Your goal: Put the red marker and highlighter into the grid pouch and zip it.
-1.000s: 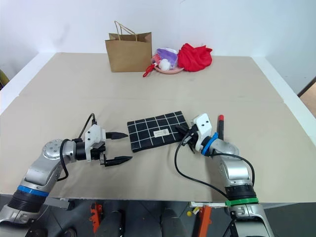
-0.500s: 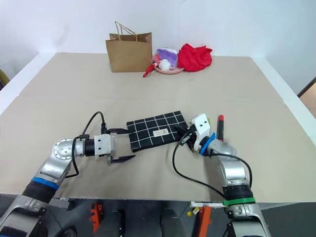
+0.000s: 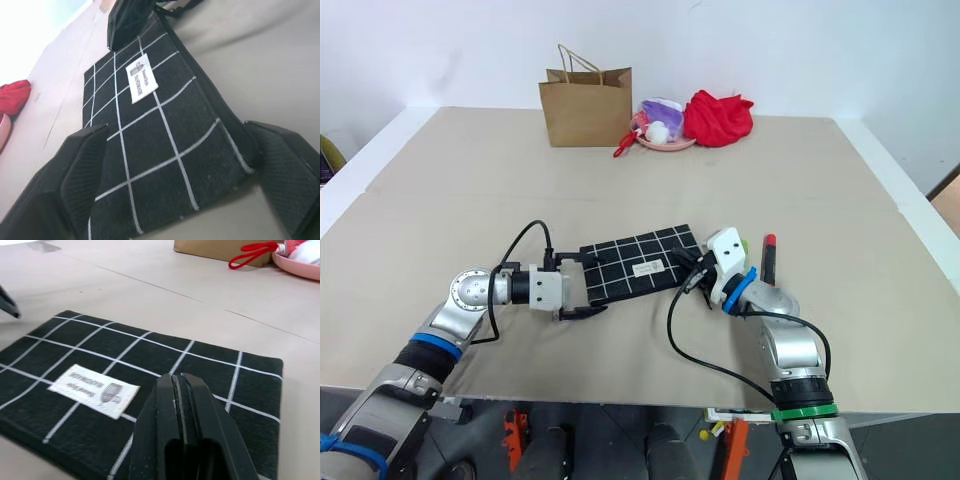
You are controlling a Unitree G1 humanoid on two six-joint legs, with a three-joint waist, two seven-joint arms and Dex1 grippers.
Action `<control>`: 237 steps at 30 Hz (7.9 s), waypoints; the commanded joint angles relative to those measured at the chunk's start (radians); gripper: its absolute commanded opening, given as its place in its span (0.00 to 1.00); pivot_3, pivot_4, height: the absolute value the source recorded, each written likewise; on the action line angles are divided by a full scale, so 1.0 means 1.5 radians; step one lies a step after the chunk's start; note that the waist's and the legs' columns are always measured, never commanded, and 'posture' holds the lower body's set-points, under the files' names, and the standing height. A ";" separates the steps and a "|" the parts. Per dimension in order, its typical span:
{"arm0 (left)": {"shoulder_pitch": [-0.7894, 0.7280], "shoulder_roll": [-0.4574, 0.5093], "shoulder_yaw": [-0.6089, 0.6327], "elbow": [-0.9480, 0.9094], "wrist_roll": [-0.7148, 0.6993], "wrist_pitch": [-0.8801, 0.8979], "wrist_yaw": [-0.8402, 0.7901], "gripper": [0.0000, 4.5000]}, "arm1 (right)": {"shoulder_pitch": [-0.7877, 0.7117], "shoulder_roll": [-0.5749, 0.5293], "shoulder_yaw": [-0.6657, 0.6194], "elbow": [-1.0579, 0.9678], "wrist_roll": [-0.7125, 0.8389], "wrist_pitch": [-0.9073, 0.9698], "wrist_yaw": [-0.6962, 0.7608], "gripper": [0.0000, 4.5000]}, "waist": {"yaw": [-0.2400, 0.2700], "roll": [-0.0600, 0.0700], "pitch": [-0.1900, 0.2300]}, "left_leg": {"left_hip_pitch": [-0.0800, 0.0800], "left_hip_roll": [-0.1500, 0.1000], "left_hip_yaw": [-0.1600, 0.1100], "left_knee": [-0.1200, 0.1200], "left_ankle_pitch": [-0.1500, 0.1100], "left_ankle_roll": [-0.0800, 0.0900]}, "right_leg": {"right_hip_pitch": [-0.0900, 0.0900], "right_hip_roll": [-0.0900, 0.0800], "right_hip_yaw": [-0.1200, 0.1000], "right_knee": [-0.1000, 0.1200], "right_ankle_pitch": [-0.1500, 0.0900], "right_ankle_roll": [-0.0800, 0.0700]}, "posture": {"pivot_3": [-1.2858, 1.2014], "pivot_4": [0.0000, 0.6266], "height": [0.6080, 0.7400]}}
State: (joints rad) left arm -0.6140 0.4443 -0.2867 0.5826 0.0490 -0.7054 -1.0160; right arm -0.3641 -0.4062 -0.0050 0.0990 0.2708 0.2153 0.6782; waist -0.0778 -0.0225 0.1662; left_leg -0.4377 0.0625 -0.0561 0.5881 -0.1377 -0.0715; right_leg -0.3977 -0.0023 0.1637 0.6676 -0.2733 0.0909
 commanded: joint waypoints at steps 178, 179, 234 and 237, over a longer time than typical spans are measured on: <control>0.102 0.046 0.138 -0.406 -0.321 0.562 -0.113 0.00 | 0.215 0.062 -0.085 -0.247 0.005 0.196 -0.289 0.31 | -0.002 0.004 0.001 | 0.000 0.000 -0.003 -0.002 0.002 0.001 | 0.000 0.000 -0.004 0.000 -0.003 -0.005 | 0.52 0.24 1.00; 0.102 0.046 0.139 -0.406 -0.321 0.562 -0.113 0.00 | 0.216 0.061 -0.081 -0.248 0.003 0.199 -0.287 0.27 | -0.002 0.004 0.001 | 0.000 0.000 -0.003 -0.002 0.002 0.001 | 0.000 0.000 -0.004 0.000 -0.003 -0.005 | 0.52 0.24 1.00; 0.121 0.035 0.118 -0.449 -0.324 0.572 -0.125 0.00 | 0.218 -0.366 -0.192 -0.224 0.241 0.185 0.344 0.25 | 0.000 0.004 0.002 | -0.001 0.000 -0.003 0.000 0.001 0.001 | 0.001 -0.001 -0.004 0.000 -0.003 -0.004 | 0.52 0.24 1.00; 0.124 0.031 0.114 -0.454 -0.323 0.573 -0.122 0.00 | 0.198 -0.362 -0.175 -0.223 0.239 0.186 0.348 0.25 | 0.000 0.004 0.002 | -0.001 0.000 -0.003 0.000 0.001 0.001 | 0.001 -0.001 -0.004 0.000 -0.003 -0.004 | 0.52 0.24 1.00</control>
State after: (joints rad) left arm -0.4273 0.4932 -0.1181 -0.0534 -0.4228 0.1575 -1.2038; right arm -0.0337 -0.9384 -0.2732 -0.2246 0.6243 0.5007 1.1904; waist -0.0772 -0.0172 0.1698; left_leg -0.4385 0.0620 -0.0606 0.5878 -0.1360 -0.0697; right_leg -0.3965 -0.0034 0.1574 0.6674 -0.2779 0.0853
